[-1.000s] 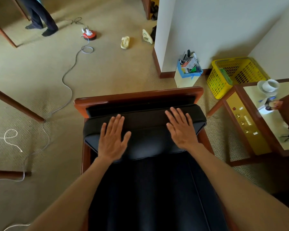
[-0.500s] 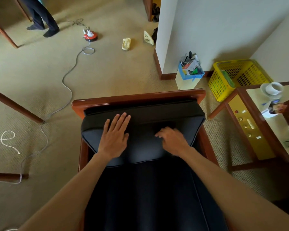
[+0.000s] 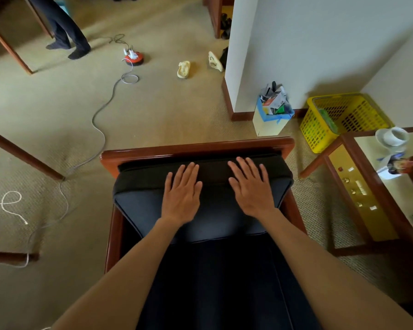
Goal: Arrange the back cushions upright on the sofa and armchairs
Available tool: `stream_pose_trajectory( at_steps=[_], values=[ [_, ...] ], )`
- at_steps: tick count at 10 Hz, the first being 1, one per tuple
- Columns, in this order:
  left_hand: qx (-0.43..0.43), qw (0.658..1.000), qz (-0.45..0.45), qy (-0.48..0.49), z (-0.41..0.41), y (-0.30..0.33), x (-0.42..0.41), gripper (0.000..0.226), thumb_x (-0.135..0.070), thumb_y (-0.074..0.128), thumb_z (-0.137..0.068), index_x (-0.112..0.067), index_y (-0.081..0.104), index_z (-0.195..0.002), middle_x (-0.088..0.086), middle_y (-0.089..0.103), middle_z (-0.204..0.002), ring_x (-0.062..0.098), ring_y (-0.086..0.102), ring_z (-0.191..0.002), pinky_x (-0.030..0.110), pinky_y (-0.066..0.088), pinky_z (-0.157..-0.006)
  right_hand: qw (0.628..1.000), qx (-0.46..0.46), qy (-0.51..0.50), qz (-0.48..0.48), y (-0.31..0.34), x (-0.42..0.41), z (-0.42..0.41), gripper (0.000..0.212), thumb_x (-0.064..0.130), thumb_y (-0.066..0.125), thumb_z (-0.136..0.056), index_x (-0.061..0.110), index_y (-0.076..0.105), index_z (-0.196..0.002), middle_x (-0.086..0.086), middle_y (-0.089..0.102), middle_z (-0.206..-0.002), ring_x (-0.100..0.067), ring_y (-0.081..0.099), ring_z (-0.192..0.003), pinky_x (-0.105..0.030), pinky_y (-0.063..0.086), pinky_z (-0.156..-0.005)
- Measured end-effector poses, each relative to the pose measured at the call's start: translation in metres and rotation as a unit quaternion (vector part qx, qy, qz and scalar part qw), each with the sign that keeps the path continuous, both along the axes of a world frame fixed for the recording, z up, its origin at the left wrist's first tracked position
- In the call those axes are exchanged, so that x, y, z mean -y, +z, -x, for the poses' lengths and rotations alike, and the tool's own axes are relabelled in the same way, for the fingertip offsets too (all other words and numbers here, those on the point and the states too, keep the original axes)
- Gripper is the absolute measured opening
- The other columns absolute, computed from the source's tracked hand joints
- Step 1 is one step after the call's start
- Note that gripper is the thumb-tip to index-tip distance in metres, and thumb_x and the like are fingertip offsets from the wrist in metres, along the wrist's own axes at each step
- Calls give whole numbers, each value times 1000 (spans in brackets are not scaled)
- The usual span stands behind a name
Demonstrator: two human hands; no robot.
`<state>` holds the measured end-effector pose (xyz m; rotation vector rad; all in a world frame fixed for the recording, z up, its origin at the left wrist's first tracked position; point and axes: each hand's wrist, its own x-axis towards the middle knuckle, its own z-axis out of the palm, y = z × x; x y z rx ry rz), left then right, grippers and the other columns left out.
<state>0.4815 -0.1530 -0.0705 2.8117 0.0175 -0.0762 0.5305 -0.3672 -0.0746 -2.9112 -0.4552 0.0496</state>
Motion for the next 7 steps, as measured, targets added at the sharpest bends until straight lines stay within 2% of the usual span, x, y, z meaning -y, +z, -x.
stream_pose_trajectory(
  at_steps=[2, 3, 4, 5, 6, 7],
  values=[
    [-34, 995, -31, 85, 15, -3, -63, 55, -44, 9, -103, -28, 7, -156, -5, 4, -165, 16, -1, -151, 43, -2, -122, 997, -15, -74, 15, 5, 45, 2, 67, 55, 5, -96, 29, 19, -156, -3, 15, -165, -23, 6, -153, -52, 3, -120],
    [-113, 988, -32, 102, 14, 11, -67, 56, -42, 17, -104, -26, 6, -156, -2, 2, -165, 21, -2, -151, 49, 0, -121, 991, -97, -91, 35, 17, 44, 4, 64, 54, 7, -97, 30, 9, -157, 0, 2, -166, -21, -7, -153, -57, -2, -119],
    [-110, 986, 25, 125, 4, 43, -47, 54, -33, 40, -102, -13, 30, -151, 8, 21, -161, 26, 13, -149, 55, 15, -118, 979, -170, -98, 54, 46, 24, -1, 56, 37, 31, -103, 22, 18, -156, -4, -1, -166, -25, -9, -152, -62, -1, -118],
    [-16, 990, 104, 93, 0, 91, -20, 47, -26, 55, -96, -11, 48, -140, 9, 46, -147, 25, 37, -139, 48, 33, -113, 981, -169, -97, -4, 86, 6, 4, 40, 24, 47, -98, 19, 54, -137, -7, 18, -162, -28, 5, -152, -60, 10, -119],
    [52, 979, 180, 74, -4, 153, 0, 38, -22, 57, -95, -11, 58, -131, 6, 58, -135, 24, 53, -124, 38, 42, -102, 977, -83, -101, -166, 142, -6, 20, 27, 15, 57, -91, 17, 69, -115, -6, 57, -135, -24, 48, -131, -45, 40, -109],
    [85, 965, 247, 26, 4, 216, 9, 28, -16, 58, -93, -10, 66, -119, 5, 68, -120, 20, 62, -112, 26, 43, -92, 959, -4, -107, -263, 204, -14, 45, 22, 13, 58, -90, 16, 73, -106, -1, 71, -113, -14, 64, -105, -24, 47, -91]
  ],
)
